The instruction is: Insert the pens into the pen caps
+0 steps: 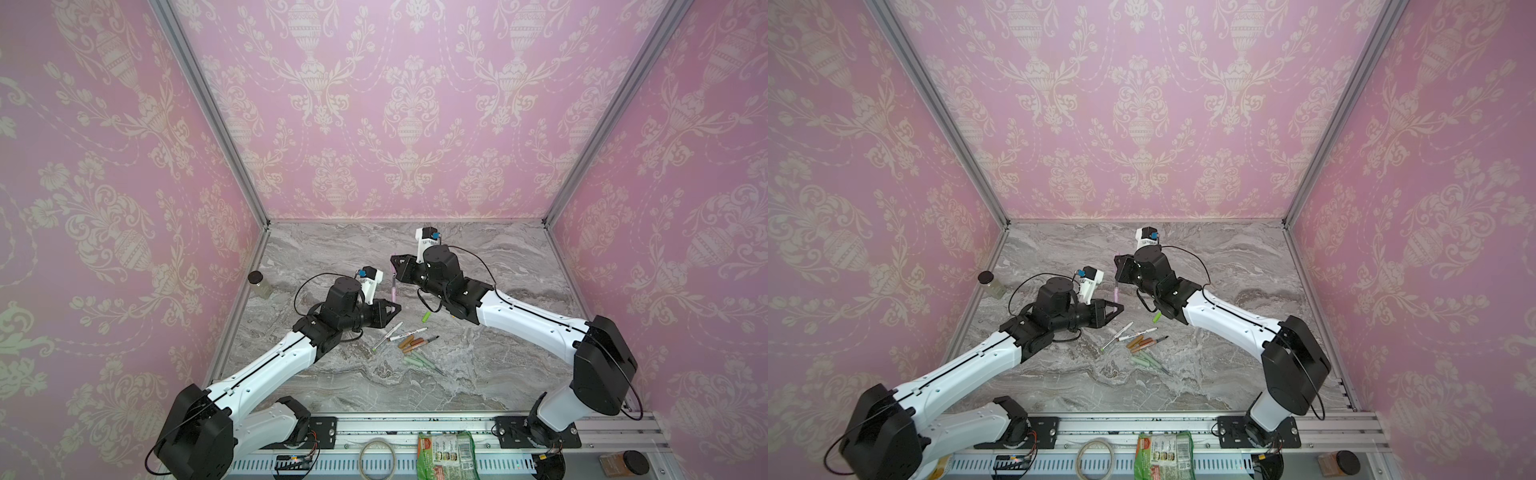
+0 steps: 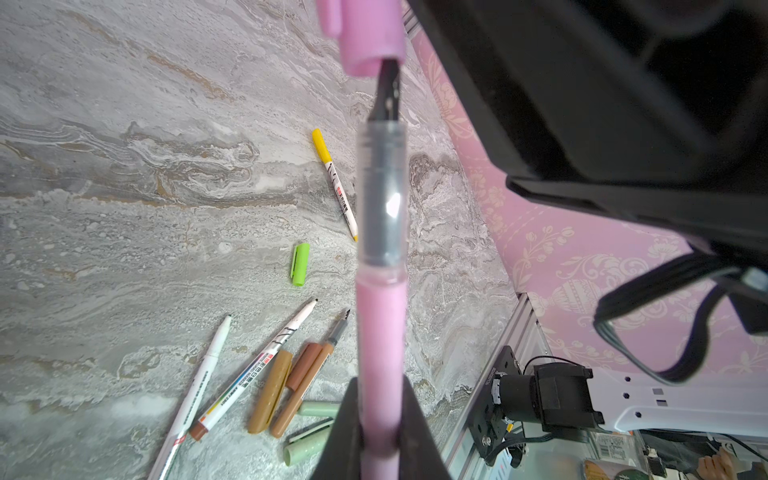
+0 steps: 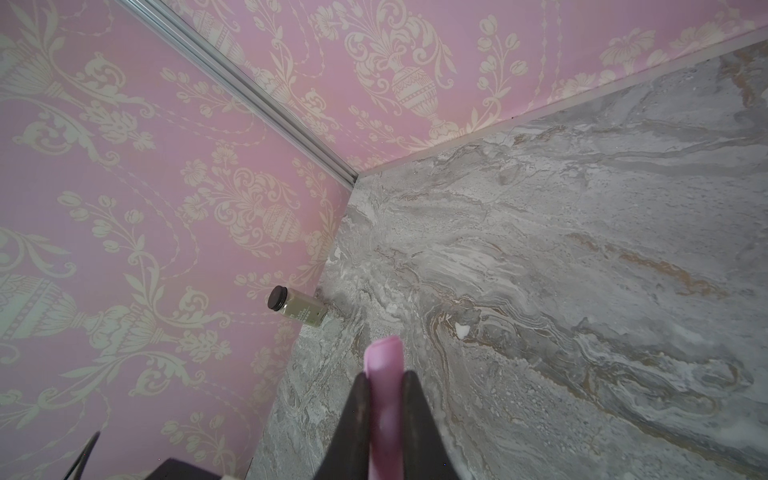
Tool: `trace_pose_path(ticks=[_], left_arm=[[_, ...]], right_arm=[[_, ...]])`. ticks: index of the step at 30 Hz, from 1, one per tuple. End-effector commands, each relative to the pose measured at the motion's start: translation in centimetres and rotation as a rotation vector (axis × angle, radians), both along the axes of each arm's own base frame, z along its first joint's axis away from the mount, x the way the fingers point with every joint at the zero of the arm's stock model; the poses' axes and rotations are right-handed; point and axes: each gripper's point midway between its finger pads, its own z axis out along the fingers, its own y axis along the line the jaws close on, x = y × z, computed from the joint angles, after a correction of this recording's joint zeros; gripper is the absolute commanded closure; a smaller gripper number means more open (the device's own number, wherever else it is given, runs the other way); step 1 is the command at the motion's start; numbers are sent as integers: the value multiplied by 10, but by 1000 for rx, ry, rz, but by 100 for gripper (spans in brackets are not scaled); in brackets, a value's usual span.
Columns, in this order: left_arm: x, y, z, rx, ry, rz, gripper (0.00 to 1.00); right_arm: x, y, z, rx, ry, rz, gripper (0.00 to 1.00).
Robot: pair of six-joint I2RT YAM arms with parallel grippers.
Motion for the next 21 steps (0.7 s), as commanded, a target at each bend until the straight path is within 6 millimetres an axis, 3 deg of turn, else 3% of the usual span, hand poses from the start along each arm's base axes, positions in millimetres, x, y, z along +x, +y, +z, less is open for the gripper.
trace_pose_path(ticks=[1, 2, 12, 13, 21], left_arm=[[4, 1, 12, -14, -45, 30, 100], [6, 1, 15, -18, -53, 39, 100], [16, 7, 38, -33, -130, 93, 100], [19, 5, 52, -46, -158, 91, 100], [33, -8, 88, -1, -297, 15, 100]], right_arm=[[-11, 0, 18, 45, -21, -6, 100], [-15, -2, 1, 19, 1, -6, 100], [-27, -2, -4, 2, 2, 3, 100], [-28, -1, -6, 0, 8, 9, 100], [-49, 8, -34, -43, 85, 114, 100]])
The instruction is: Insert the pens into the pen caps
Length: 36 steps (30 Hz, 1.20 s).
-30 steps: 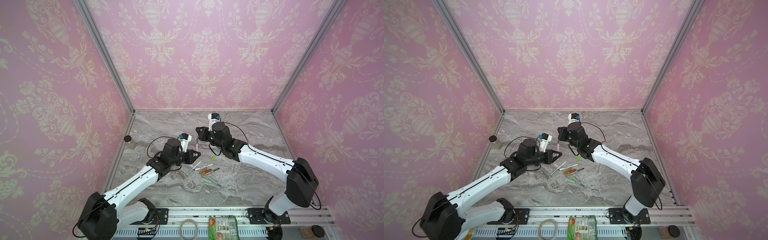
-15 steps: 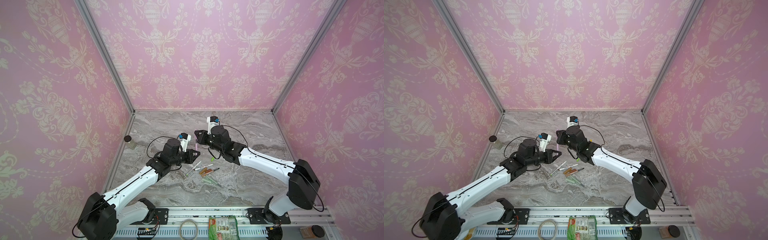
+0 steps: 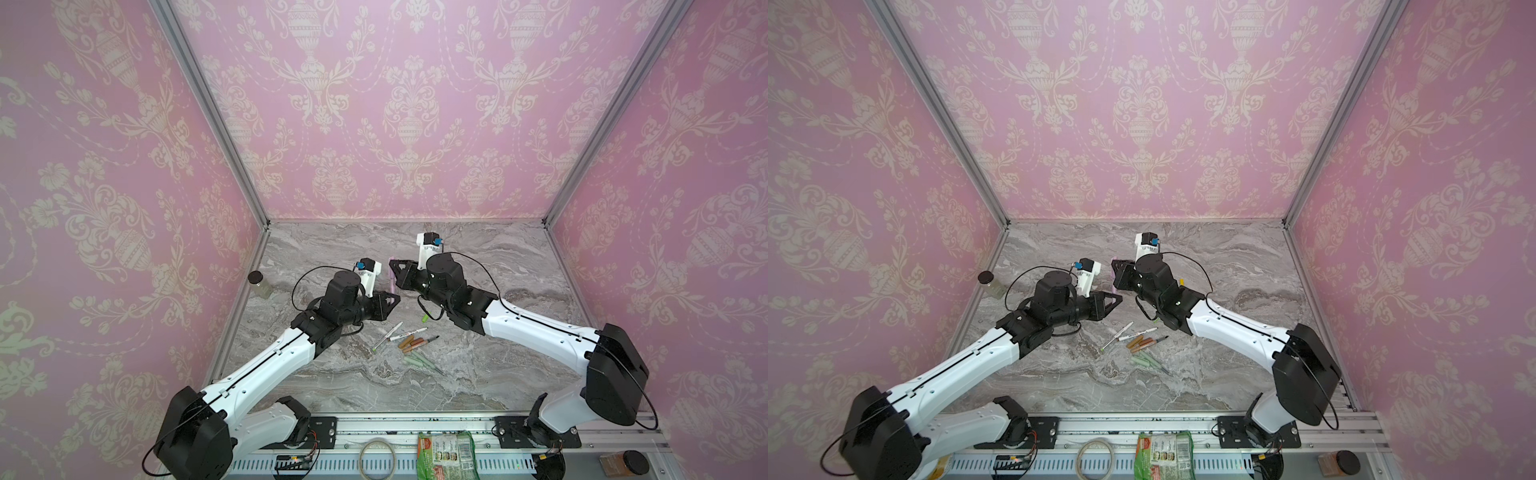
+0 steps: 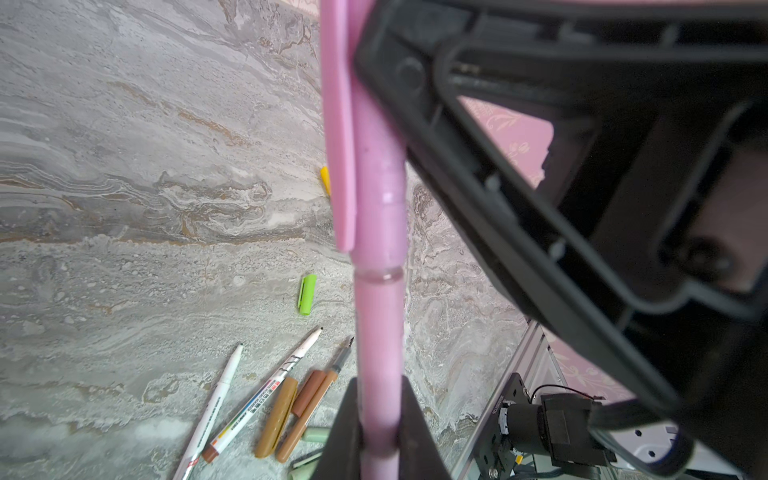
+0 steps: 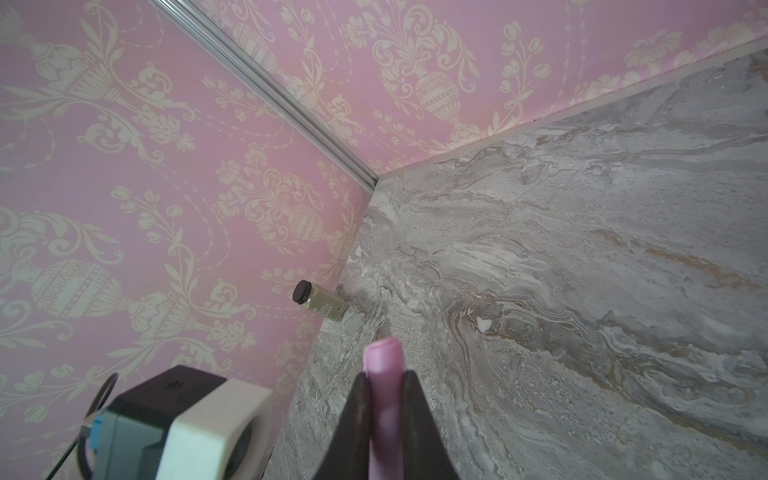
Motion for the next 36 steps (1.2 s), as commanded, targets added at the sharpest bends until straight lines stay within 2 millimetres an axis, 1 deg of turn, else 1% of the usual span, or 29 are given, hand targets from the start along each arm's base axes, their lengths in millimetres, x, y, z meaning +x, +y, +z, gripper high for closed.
trace_pose_path(ticks=[1, 5, 10, 16, 18, 22, 28, 32, 34, 36], left_arm=[[19, -10, 68, -10, -262, -46, 100], [27, -9, 85, 34, -330, -58, 100], [34, -11, 109, -2, -396, -40, 100], [37, -13, 125, -31, -436, -35, 100], [39, -12, 133, -29, -458, -31, 100], [45, -8, 145, -27, -494, -12, 100], [58, 1, 157, -26, -522, 8, 100], [58, -1, 159, -41, -519, -5, 100], [57, -2, 154, -47, -507, -10, 100], [53, -2, 145, -42, -485, -21, 100]], right_arm=[[-29, 7, -45, -100, 121, 115, 100], [-40, 7, -54, -126, 149, 165, 100], [-50, 10, -64, -103, 193, 206, 100], [-62, 22, -73, -84, 255, 287, 100], [-67, 25, -79, -73, 281, 312, 100], [-82, 30, -92, -86, 312, 340, 100], [-99, 33, -102, -101, 327, 354, 100], [-97, 29, -99, -117, 310, 329, 100], [-92, 26, -90, -129, 285, 315, 100], [-80, 20, -75, -112, 256, 290, 100]])
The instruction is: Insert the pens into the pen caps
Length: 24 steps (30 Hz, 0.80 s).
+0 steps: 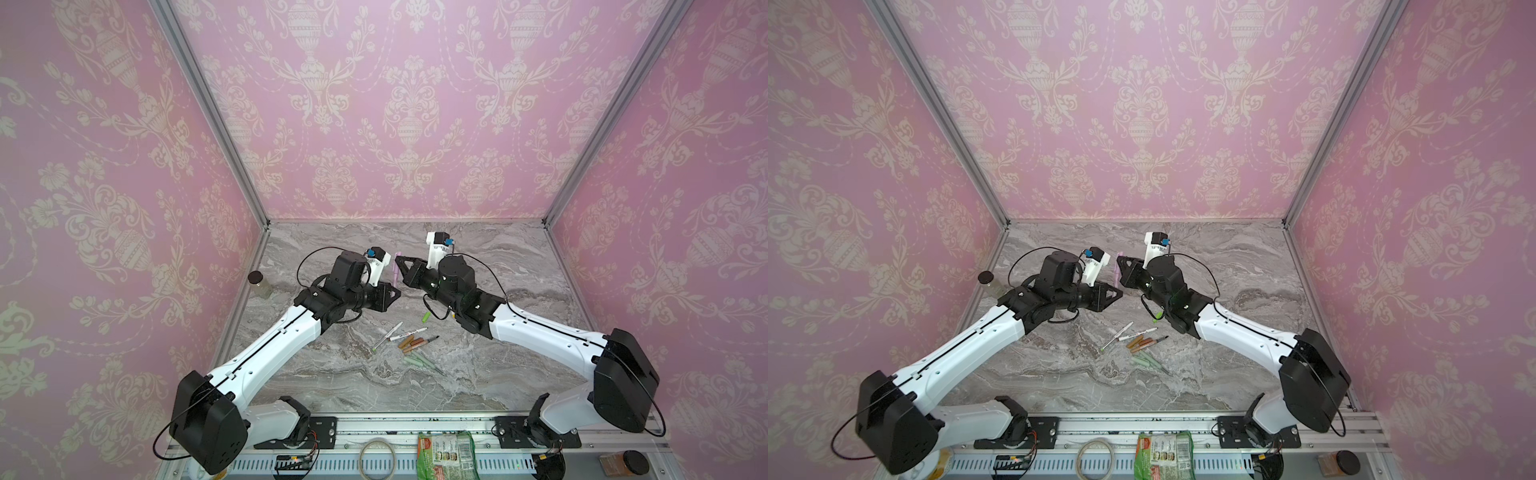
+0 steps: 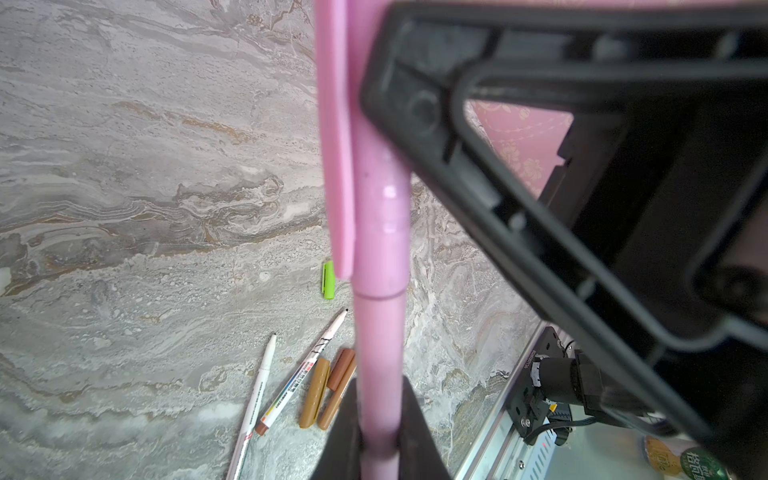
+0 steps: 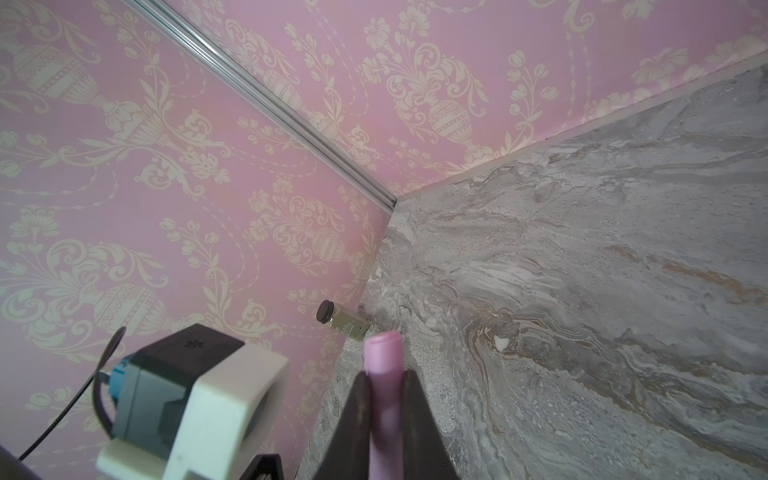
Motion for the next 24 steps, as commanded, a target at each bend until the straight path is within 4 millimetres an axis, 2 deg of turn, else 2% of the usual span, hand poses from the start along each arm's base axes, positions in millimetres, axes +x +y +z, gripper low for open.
trace_pose_path(ticks=[1, 3, 6, 7, 8, 10, 11, 14, 19, 24], left_arm=[[40, -3, 127, -210, -453, 43, 100], [34, -3, 110, -199, -417, 30, 100], [23, 0, 77, -192, -340, 33, 100], [19, 0, 64, -194, -302, 33, 100], [16, 1, 51, -193, -263, 33, 100], [9, 0, 31, -197, -207, 34, 100], [6, 0, 23, -199, -185, 36, 100], [2, -1, 14, -209, -152, 51, 100], [7, -5, 16, -252, -126, 78, 100], [8, -14, 23, -288, -115, 61, 100]], right_arm=[[-69, 29, -74, -184, 240, 288, 100], [-52, 18, -43, -142, 187, 247, 100], [-29, -5, 16, -92, 70, 176, 98], [-24, -14, 32, -87, 34, 155, 88], [-22, -21, 63, -72, -26, 136, 76], [-22, -32, 88, -87, -91, 114, 56], [-24, -36, 96, -105, -110, 108, 50], [-30, -44, 95, -162, -114, 107, 42], [-38, -46, 56, -225, -32, 112, 41], [-45, -34, 21, -300, 29, 139, 43]])
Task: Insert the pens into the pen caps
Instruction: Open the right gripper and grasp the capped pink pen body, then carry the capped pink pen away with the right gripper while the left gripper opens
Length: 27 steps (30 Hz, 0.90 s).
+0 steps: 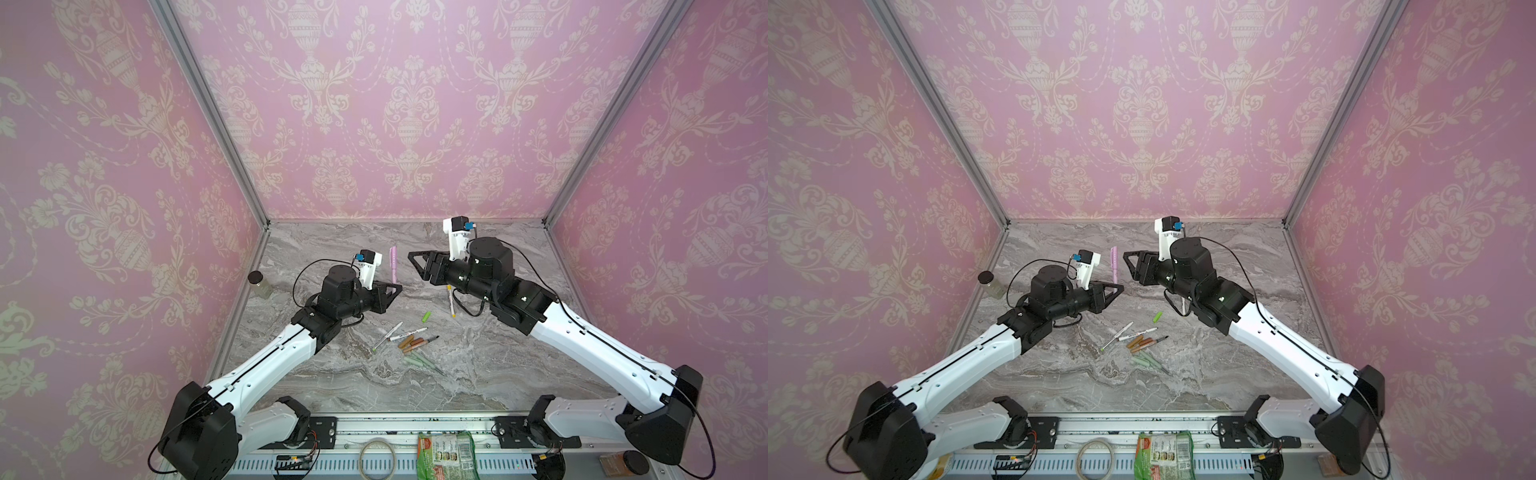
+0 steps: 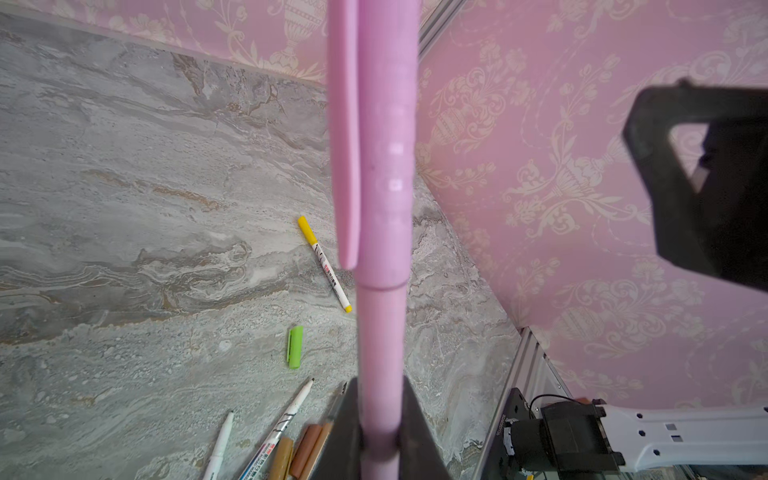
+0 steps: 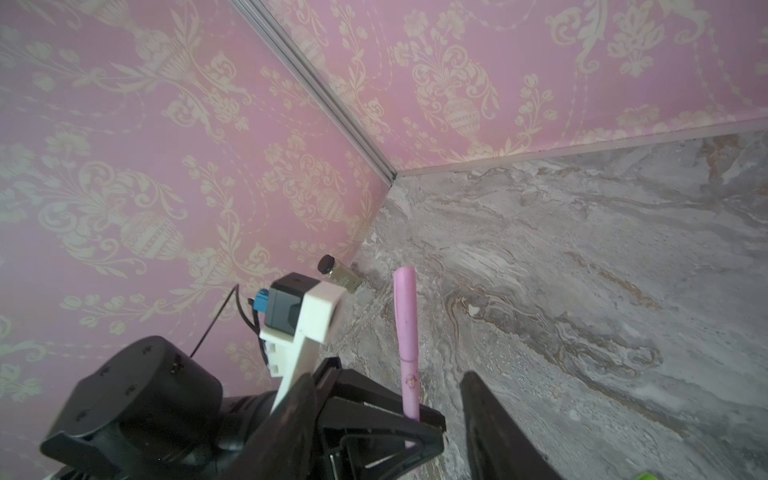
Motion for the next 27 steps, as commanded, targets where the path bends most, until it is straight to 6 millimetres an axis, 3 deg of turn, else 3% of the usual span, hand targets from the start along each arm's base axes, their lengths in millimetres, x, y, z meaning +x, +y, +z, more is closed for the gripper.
trace_pose_path(ticks=[1, 14, 27], left_arm=[[2, -10, 13, -49, -5, -7, 100], [-5, -20, 16, -44, -7, -34, 100], [3, -20, 10, -42, 7, 7, 100]], right_arm=[[-3, 6, -38, -102, 59, 12, 45], [11, 22, -64, -152, 94, 2, 56], [19, 30, -74, -137, 116, -20, 94]])
